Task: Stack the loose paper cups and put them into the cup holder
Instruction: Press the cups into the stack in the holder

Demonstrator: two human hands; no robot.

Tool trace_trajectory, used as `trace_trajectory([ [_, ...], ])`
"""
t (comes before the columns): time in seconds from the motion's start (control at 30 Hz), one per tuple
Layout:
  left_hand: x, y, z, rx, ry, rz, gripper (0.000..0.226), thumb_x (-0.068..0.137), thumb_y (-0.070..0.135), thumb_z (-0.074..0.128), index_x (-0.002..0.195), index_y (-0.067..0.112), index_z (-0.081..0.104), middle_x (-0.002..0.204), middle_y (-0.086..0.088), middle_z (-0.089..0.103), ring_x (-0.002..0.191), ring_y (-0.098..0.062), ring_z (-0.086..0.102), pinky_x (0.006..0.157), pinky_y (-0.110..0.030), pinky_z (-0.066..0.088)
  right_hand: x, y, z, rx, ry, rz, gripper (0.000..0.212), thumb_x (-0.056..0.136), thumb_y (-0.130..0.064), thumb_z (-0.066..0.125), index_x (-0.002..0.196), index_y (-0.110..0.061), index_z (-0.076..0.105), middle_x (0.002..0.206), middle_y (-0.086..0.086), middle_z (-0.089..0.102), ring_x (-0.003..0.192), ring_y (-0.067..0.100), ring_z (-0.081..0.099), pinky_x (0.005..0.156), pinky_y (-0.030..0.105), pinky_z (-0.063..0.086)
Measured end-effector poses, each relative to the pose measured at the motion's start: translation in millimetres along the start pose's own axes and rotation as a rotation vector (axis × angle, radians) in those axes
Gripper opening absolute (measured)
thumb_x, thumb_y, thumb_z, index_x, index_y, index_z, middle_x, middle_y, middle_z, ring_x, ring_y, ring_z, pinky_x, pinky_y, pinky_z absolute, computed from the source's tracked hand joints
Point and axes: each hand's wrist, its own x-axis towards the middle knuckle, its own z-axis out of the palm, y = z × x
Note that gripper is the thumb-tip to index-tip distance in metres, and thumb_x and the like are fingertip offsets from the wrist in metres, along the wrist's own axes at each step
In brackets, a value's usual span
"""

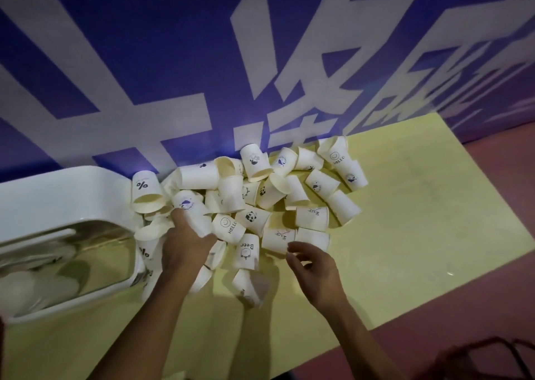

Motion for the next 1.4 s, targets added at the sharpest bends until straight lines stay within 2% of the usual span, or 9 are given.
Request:
trace_trajectory([
  [0.2,-22,5,-5,-0.194,0.015,0.082,0.083,0.079,0.029,0.083,0.142,0.033,0.030,0.126,-0.007,0.063,0.107,-0.034,0.062,0.084,-0.044,0.050,45,16,-52,-0.027,0.254,-0.002,0.020,0.093,-0.027,0.073,0.112,-0.023,0.071,0.108,-0.011,0.072,0.085,0.004,0.065,0.072,0.021,0.054],
  [0.3,-33,17,0,-0.275,-0.022,0.183,0.086,0.076,0.026,0.088,0.141,0.040,0.034,0.129,0.000,0.060,0.108,-0.026,0.063,0.086,-0.044,0.055,72,33,-76,-0.075,0.402,0.073,0.054,0.085,-0.034,0.081,0.132,-0.018,0.058,0.122,-0.006,0.060,0.103,0.017,0.061,0.091,0.039,0.053],
  [0.4,-40,34,12,-0.298,-0.076,0.271,0.088,0.073,0.023,0.091,0.142,0.040,0.039,0.130,0.007,0.058,0.107,-0.018,0.062,0.079,-0.032,0.051,98,54,-96,-0.143,0.324,0.176,0.097,0.077,-0.040,0.088,0.154,-0.011,0.037,0.149,0.010,0.045,0.139,0.028,0.044,0.113,0.047,0.041],
  [0.5,-41,51,24,-0.298,-0.089,0.329,0.087,0.069,0.026,0.095,0.141,0.036,0.046,0.132,0.008,0.057,0.110,-0.014,0.060,0.083,-0.027,0.052,119,71,-107,-0.183,0.217,0.253,0.109,0.073,-0.039,0.091,0.158,-0.009,0.029,0.160,0.014,0.037,0.148,0.032,0.034,0.118,0.048,0.036],
  [0.67,-44,65,33,-0.328,-0.124,0.406,0.080,0.067,0.029,0.096,0.132,0.040,0.051,0.131,0.017,0.056,0.116,-0.001,0.055,0.086,-0.020,0.048,137,87,-105,-0.203,0.161,0.275,0.096,0.071,-0.034,0.091,0.150,-0.011,0.041,0.142,0.012,0.057,0.127,0.032,0.057,0.097,0.043,0.052],
  [0.8,-42,66,32,-0.339,-0.144,0.417,0.079,0.067,0.029,0.096,0.131,0.043,0.050,0.129,0.023,0.059,0.119,-0.005,0.057,0.091,-0.025,0.050,137,86,-101,-0.168,0.171,0.271,0.078,0.076,-0.028,0.086,0.141,-0.015,0.047,0.124,0.009,0.066,0.105,0.025,0.062,0.078,0.032,0.048],
  [0.93,-44,64,29,-0.339,-0.139,0.447,0.079,0.069,0.025,0.095,0.127,0.049,0.048,0.124,0.035,0.056,0.116,0.007,0.054,0.085,-0.015,0.047,125,79,-102,-0.103,0.250,0.199,0.078,0.076,-0.026,0.087,0.140,-0.013,0.045,0.124,0.002,0.060,0.109,0.027,0.063,0.082,0.033,0.050],
  [1.13,-45,54,22,-0.384,-0.138,0.487,0.081,0.069,0.024,0.095,0.129,0.048,0.047,0.125,0.035,0.055,0.117,0.005,0.054,0.085,-0.012,0.046,80,35,-112,-0.057,0.367,-0.011,0.082,0.076,-0.030,0.089,0.143,-0.022,0.043,0.135,-0.007,0.052,0.105,0.015,0.063,0.081,0.039,0.058],
  [1.4,-47,9,-14,-0.466,-0.100,0.507,0.082,0.069,0.022,0.095,0.127,0.055,0.046,0.126,0.031,0.060,0.117,0.003,0.057,0.090,-0.014,0.047,26,-49,-49,-0.128,0.221,-0.291,0.078,0.074,-0.043,0.090,0.140,-0.029,0.051,0.125,-0.024,0.051,0.108,0.007,0.056,0.085,0.032,0.053],
])
